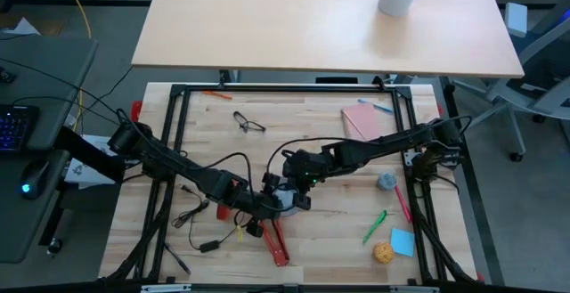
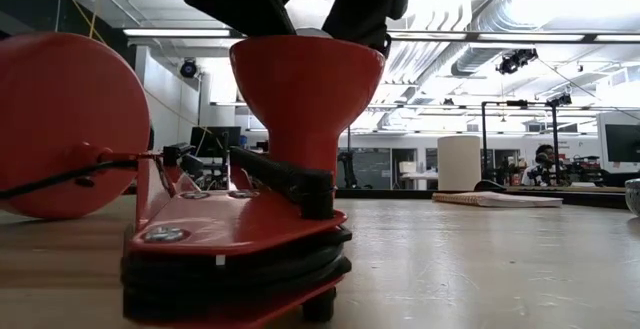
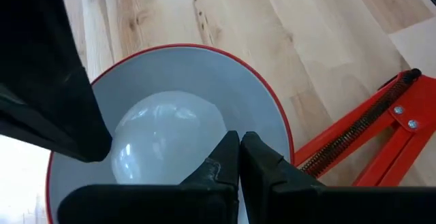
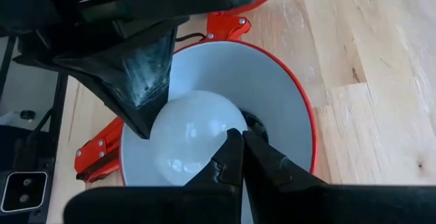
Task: Screw lightbulb
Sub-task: Insert the lightbulb into the lamp
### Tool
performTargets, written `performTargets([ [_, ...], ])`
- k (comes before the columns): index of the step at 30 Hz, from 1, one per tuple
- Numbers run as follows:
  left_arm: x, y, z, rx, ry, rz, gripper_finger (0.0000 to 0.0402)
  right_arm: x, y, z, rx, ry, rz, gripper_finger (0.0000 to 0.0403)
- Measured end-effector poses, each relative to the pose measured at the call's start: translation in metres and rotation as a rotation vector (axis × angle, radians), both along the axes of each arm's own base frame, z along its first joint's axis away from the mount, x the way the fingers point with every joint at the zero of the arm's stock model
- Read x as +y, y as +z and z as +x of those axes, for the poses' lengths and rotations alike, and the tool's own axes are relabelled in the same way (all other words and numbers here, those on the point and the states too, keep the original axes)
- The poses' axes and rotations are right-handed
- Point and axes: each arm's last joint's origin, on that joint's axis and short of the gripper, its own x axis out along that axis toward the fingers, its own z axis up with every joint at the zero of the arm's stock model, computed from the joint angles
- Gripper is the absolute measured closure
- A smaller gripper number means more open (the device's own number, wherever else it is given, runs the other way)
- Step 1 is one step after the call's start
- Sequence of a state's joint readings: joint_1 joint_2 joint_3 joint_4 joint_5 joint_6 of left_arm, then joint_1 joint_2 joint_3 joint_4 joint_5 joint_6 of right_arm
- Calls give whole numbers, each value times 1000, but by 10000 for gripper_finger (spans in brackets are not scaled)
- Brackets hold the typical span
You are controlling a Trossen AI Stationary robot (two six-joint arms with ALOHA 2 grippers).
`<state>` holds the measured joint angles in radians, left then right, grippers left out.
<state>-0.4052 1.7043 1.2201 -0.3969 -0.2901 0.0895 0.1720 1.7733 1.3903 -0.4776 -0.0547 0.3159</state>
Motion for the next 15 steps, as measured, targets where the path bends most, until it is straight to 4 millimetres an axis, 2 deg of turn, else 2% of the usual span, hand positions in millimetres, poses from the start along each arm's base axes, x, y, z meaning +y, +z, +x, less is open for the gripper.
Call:
performTargets([
  [15,5,-2,-2,38,18,35,401,20,-1,-6,24,-48,25,403],
])
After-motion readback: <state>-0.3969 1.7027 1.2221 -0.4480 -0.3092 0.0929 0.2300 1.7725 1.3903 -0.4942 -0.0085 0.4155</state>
